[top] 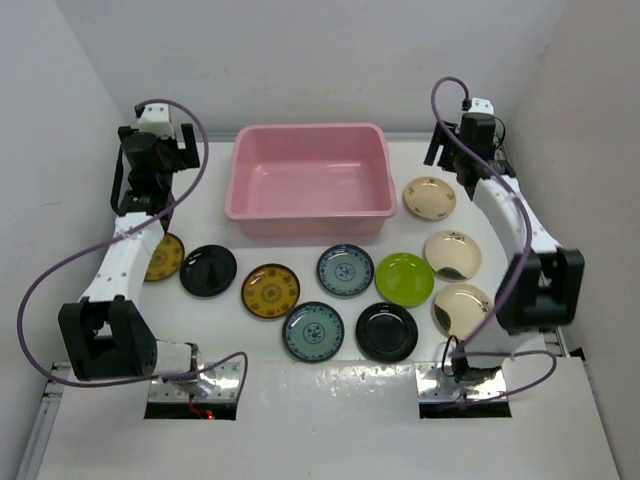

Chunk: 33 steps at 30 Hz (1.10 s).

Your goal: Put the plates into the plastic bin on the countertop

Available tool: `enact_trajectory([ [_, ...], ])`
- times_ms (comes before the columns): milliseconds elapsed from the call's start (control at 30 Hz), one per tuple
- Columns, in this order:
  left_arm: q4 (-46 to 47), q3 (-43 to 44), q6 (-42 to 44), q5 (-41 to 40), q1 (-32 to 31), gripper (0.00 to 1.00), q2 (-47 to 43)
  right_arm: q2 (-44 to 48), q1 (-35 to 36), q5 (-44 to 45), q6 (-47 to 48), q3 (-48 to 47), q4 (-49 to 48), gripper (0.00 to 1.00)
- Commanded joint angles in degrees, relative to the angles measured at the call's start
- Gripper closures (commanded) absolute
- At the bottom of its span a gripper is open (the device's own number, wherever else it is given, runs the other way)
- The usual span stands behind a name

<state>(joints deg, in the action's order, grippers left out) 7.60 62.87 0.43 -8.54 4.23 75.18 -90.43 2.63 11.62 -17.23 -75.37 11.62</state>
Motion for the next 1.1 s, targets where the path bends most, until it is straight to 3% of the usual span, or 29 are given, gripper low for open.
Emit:
enact_trajectory([
  [0, -15.5, 4.8, -3.9, 14.4, 3.8, 0.0, 3.7, -11.6, -6.9, -19.4, -14.8, -6.2, 9.4, 0.29],
  [33, -20.3, 7.7, -3.4, 24.1, 5.8, 0.04, 4.5, -13.4, -8.3, -25.7, -20.9, -6.4, 9.4, 0.32],
  [100, -25.1, 10.4, 1.2, 32.5, 7.5, 0.18, 7.8, -19.6, -11.9, -34.8, -24.0, -5.8, 5.4, 0.34],
  [133, -29.3, 13.0, 3.0, 36.8, 8.7, 0.24, 8.7, -20.8, -14.2, -35.2, -26.9, -5.8, 4.8, 0.34],
  [267, -33.7, 16.1, 5.5, 32.4, 12.0, 0.48, 11.6, -23.0, -16.8, -30.0, -27.2, -3.6, 3.4, 0.33],
  [333, -34.2, 16.6, 7.2, 31.3, 13.6, 0.49, 11.6, -22.9, -18.4, -28.1, -26.8, -2.3, 2.9, 0.35],
  [500, -34.8, 16.1, 8.7, 27.6, 18.4, 0.42, 11.6, -25.0, -20.1, -25.6, -25.7, -3.1, 4.2, 0.4],
  [833, -37.2, 10.5, 10.7, 28.4, 29.3, 0.4, 11.0, -36.3, -21.3, -32.4, -30.8, -4.7, -2.2, 0.58],
  [967, -37.7, 8.3, 12.9, 30.5, 32.9, 0.4, 11.0, -37.3, -21.3, -31.7, -31.4, -4.4, -3.6, 0.83],
  [1000, -37.7, 7.7, 13.6, 31.1, 33.6, 0.4, 11.0, -37.2, -21.4, -31.0, -31.7, -4.5, -3.7, 1.0],
  [1067, -37.7, 6.8, 14.2, 31.1, 35.3, 0.39, 11.0, -35.9, -21.3, -30.2, -32.1, -5.0, -2.9, 1.0],
])
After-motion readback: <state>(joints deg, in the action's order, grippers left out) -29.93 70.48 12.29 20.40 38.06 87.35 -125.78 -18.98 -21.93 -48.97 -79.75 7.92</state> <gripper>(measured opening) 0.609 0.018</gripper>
